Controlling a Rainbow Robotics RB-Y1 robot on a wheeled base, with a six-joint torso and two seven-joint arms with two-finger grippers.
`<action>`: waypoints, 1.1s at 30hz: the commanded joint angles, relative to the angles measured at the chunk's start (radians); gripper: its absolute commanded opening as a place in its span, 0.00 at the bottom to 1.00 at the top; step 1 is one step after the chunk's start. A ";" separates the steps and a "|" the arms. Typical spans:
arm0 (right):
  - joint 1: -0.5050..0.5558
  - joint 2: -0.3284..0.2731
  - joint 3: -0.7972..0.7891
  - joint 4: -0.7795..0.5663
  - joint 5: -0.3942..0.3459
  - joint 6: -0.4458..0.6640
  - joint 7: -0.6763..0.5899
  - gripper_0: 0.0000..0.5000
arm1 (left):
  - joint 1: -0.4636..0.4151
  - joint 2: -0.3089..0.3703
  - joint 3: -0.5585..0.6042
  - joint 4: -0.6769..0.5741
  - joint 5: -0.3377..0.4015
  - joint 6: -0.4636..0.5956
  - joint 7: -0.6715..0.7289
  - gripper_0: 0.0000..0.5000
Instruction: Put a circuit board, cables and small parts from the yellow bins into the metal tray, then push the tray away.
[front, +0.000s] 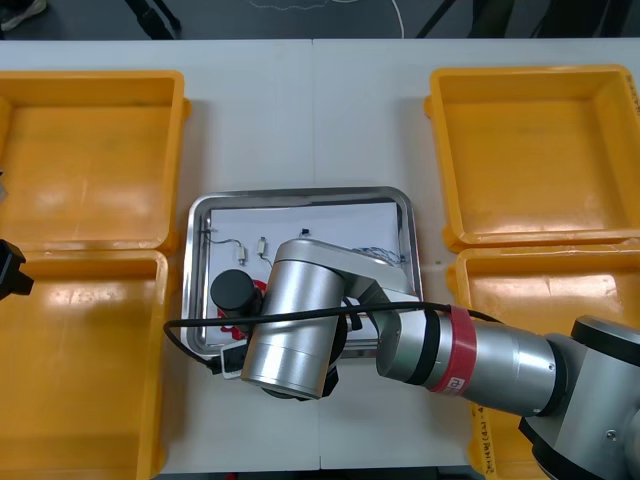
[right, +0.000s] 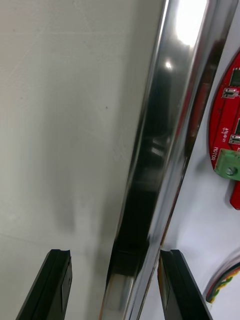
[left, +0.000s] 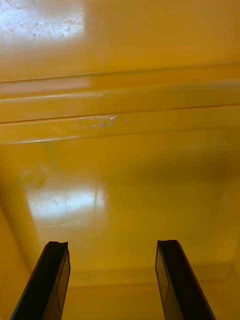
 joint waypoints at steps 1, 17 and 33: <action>-0.034 0.028 0.026 -0.004 0.005 -0.014 -0.013 1.00 | 0.019 -0.007 0.030 -0.004 -0.009 0.006 -0.061 1.00; -0.036 0.028 0.019 -0.001 0.022 -0.010 -0.022 0.00 | 0.019 -0.007 0.030 -0.004 -0.009 0.006 -0.061 1.00; -0.037 0.025 -0.114 -0.011 0.023 0.064 -0.010 0.00 | 0.019 -0.007 0.030 -0.004 -0.009 0.006 -0.061 1.00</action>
